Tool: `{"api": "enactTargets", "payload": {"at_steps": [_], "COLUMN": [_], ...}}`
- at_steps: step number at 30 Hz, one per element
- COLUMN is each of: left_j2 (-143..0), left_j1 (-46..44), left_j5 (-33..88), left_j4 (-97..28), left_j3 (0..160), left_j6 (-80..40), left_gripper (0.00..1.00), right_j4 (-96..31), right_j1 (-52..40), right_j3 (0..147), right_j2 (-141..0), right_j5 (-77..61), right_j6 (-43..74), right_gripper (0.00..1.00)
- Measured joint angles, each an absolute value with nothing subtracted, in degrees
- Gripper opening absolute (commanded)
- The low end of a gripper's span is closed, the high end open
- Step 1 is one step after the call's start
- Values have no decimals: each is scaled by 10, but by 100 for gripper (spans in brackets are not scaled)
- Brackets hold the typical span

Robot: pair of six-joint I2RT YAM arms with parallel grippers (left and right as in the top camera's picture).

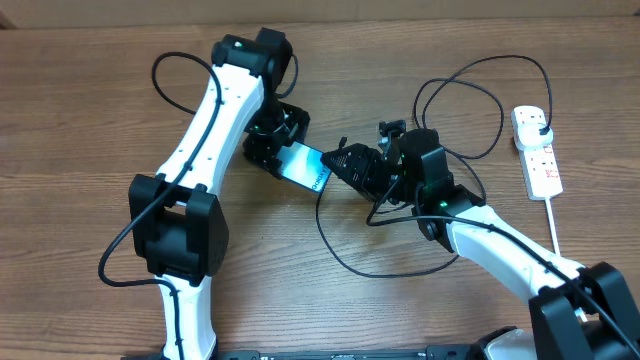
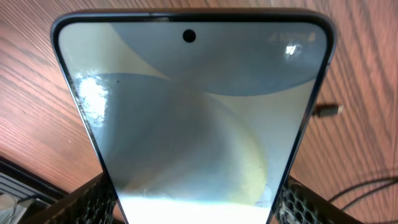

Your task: Plug charger to phone and switch on socket

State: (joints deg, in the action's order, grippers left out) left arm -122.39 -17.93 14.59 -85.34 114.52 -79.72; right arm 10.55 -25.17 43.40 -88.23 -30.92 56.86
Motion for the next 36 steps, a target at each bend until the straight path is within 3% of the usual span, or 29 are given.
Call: {"api": "enactTargets", "payload": {"at_steps": [10, 19, 24, 36], "left_j2": [-1224, -1224, -1224, -1224], "left_j1": [-183, -183, -183, -183], "left_j5": [192, 223, 237, 249], "left_j4": [-848, -850, -850, -846], "left_j3": [1145, 1145, 1145, 1145], "left_j6": [-807, -807, -807, -807], "left_gripper": [62, 62, 62, 62], "right_j4": [157, 180, 192, 204], "right_j1": [-268, -272, -272, -272], "right_j3": [434, 434, 434, 434], "right_j2": [-915, -934, -934, -934], "right_j5": [-316, -316, -316, -317], "right_j6": [586, 615, 625, 630], "right_gripper": [45, 37, 24, 13]}}
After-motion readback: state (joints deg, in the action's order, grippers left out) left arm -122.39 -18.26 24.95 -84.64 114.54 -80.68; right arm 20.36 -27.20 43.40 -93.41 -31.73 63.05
